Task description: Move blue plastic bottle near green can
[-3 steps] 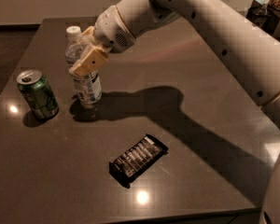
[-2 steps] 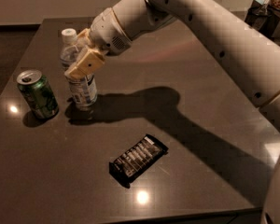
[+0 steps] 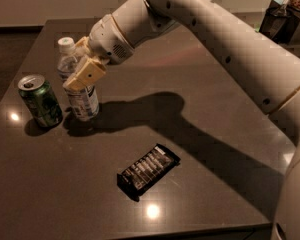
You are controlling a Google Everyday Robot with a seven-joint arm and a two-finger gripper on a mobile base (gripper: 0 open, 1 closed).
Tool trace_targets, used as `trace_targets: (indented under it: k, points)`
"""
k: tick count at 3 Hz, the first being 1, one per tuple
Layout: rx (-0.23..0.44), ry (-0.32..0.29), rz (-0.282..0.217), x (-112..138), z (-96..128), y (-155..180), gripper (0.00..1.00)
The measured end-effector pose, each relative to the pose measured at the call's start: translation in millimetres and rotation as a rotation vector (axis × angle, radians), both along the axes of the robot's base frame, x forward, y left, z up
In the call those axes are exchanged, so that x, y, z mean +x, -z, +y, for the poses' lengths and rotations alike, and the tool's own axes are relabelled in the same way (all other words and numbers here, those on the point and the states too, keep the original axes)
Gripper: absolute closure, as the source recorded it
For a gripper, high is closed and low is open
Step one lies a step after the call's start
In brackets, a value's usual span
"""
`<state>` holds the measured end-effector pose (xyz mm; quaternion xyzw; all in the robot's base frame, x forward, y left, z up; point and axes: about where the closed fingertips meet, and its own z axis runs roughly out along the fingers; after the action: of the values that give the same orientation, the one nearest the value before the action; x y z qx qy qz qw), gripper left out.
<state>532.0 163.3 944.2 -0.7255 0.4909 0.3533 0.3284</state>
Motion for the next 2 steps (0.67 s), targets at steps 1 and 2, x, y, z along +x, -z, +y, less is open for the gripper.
trace_targets:
  k: [1,2]
  points:
    - [0.0,-0.004,0.001,-1.2,2.1,0.5,0.28]
    - [-0.001,-0.008,0.001,-2.3,4.0,0.8,0.05]
